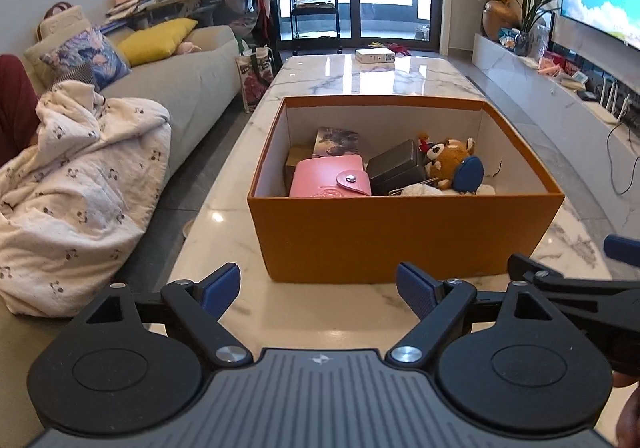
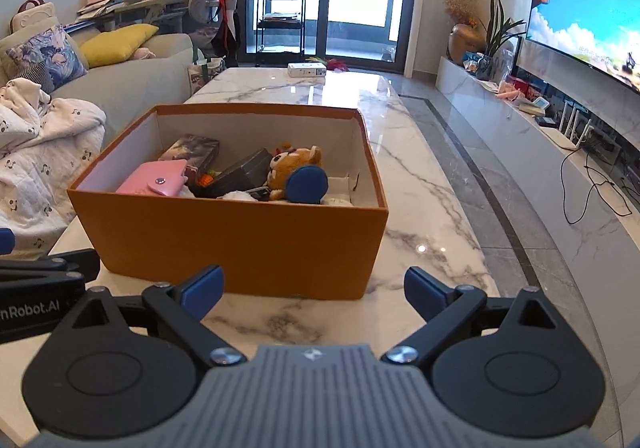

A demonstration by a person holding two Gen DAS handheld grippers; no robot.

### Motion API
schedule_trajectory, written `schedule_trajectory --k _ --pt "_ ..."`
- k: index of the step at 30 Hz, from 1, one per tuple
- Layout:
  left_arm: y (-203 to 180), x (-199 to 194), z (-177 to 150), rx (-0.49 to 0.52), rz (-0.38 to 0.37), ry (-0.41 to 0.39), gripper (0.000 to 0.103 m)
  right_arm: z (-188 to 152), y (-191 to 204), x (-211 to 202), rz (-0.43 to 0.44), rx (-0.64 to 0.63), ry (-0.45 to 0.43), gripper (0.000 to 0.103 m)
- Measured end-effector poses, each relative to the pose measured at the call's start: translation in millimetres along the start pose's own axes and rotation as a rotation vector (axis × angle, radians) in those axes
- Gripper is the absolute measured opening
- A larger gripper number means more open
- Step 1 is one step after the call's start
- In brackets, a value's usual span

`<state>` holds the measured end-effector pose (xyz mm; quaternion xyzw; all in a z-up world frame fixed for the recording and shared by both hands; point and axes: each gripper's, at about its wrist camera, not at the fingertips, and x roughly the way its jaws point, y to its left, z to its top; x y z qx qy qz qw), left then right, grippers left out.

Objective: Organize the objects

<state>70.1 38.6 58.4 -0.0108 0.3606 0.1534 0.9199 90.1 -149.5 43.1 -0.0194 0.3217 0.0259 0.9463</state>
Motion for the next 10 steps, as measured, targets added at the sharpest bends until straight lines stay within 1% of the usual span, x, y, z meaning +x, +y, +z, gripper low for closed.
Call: schedule_trajectory --k 2,5,10 --pt "1.3 1.2 0.3 -0.011 0.0 0.0 0.103 0.6 1.6 2.1 -0.002 -0.004 0.004 0.097" --pt "1.1 2.8 0.6 -0.005 0.011 0.002 0.103 0.7 3.0 4.5 -0.005 -0.008 0.009 0.097" --pt "0.0 2.8 1.3 0.002 -0.003 0.003 0.103 1.1 2.3 6.9 -0.005 -0.007 0.017 0.097"
